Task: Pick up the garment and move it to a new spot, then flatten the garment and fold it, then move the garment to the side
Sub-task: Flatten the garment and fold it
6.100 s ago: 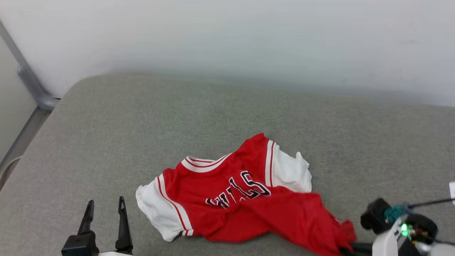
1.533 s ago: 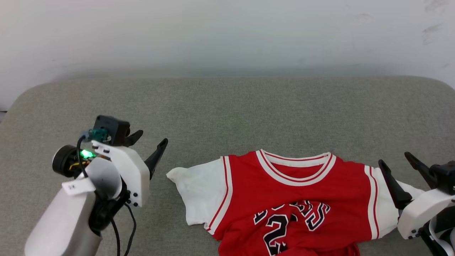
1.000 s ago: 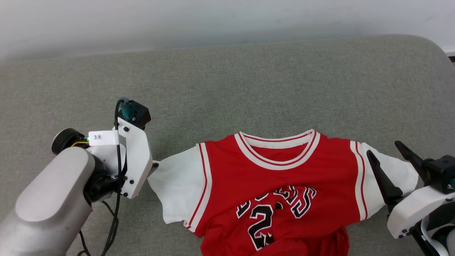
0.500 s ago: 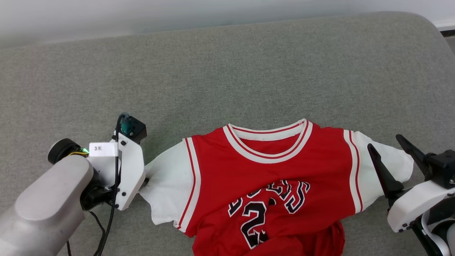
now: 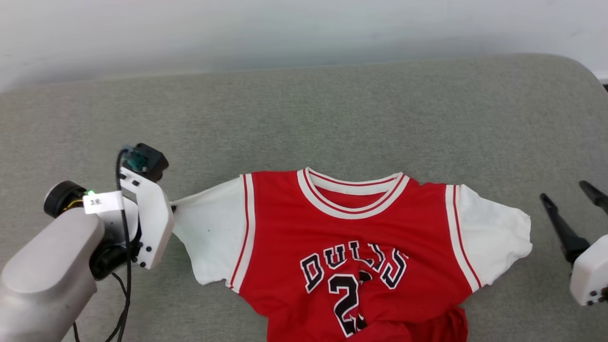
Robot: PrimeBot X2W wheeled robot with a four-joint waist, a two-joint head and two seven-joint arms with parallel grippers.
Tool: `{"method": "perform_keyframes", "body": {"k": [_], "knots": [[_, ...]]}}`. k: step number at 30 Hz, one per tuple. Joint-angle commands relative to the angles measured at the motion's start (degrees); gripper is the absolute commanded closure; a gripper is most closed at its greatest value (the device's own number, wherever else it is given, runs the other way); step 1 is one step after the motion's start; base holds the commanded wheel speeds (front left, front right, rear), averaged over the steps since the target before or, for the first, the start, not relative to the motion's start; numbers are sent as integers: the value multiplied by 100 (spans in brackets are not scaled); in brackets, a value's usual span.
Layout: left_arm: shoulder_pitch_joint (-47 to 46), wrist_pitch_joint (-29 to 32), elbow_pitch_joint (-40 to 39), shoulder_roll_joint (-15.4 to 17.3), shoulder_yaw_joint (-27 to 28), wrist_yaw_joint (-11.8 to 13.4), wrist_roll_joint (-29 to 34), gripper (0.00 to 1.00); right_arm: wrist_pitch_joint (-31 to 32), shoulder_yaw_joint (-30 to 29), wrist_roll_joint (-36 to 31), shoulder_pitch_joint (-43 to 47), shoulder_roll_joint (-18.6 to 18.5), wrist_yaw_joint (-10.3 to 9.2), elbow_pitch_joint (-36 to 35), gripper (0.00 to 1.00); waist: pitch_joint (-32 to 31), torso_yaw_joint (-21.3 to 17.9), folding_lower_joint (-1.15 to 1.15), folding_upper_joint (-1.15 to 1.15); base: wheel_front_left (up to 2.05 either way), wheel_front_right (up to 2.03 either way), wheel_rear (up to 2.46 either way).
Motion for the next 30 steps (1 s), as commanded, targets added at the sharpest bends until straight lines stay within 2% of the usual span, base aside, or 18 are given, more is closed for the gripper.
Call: {"method": "perform_keyframes", "body": {"k": [1, 5, 11, 16, 21, 30], "knots": [[88, -83, -39, 58, 57, 58, -29, 100, 121, 17, 65, -93, -155, -6, -8, 0, -105, 117, 0, 0, 0, 0, 0], [94, -252, -163, 183, 183, 160, -46, 100, 748, 198, 402, -294, -607, -6, 21, 0, -145, 251, 0, 0, 0, 0, 0], [13, -360, -397, 220, 250, 250, -24, 100, 2009, 941, 1175, -813, -1359, -7, 162, 0, -16, 456, 0, 0, 0, 0, 0], [-107, -421, -569, 142, 240, 316, 57, 100, 2969, 1566, 1758, -1445, -1649, -6, 511, 0, 218, 603, 0, 0, 0, 0, 0], [-290, -471, -672, 73, 225, 307, 128, 100, 3433, 2065, 1956, -1989, -1577, -6, 987, 0, 512, 748, 0, 0, 0, 0, 0], [-557, -550, -731, -77, 145, 248, 260, 100, 3549, 2997, 2185, -2267, -1296, -4, 1894, 0, 886, 899, 0, 0, 0, 0, 0]]}}
